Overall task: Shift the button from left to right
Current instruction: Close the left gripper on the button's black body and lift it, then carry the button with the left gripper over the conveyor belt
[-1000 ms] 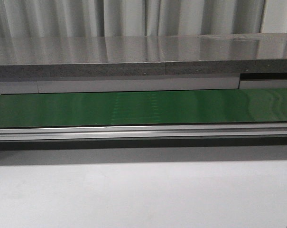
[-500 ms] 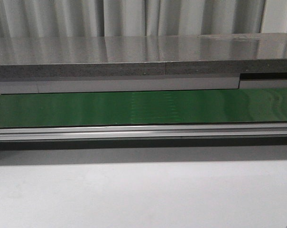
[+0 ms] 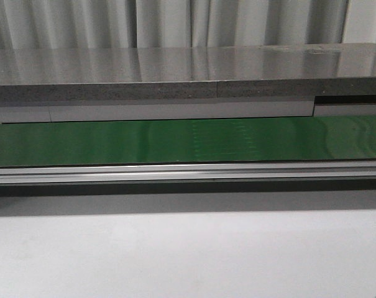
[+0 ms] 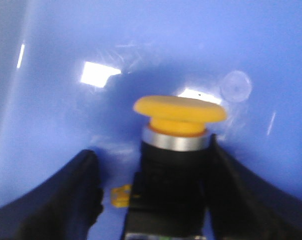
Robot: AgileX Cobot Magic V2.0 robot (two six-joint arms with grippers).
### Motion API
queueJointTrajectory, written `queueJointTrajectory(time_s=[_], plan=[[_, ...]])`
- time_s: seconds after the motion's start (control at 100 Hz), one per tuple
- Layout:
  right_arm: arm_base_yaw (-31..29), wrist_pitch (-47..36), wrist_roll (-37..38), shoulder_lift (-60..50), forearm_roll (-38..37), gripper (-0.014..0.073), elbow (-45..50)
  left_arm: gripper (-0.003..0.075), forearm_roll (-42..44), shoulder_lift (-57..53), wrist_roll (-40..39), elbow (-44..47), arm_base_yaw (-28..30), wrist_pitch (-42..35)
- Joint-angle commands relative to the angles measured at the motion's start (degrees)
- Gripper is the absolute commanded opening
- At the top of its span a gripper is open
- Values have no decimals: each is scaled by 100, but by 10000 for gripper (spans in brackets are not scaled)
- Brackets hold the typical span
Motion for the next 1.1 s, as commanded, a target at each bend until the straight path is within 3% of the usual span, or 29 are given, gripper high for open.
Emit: queueJointTrajectory(time_s=[0.0,0.11,0.25,0.53,1.09], plan=[[-28,-428,-32,-120,-21,-67,-86,219,-117,-220,-1,-135,-2,-154],[-28,-428,-32,-120,-21,-67,-86,71,-117,-285,-1,-135,-2,-166],[-28,-428,-32,-120,-21,-67,-86,6,-117,-545,-1,-135,-2,-175],[-28,-428,-32,-120,-21,-67,-86,-10,-470,-1482,-1,-135,-82,40],[-28,-428,-32,-120,-21,-67,-86,-8,-460,-1840,94,-135,-1280,445]])
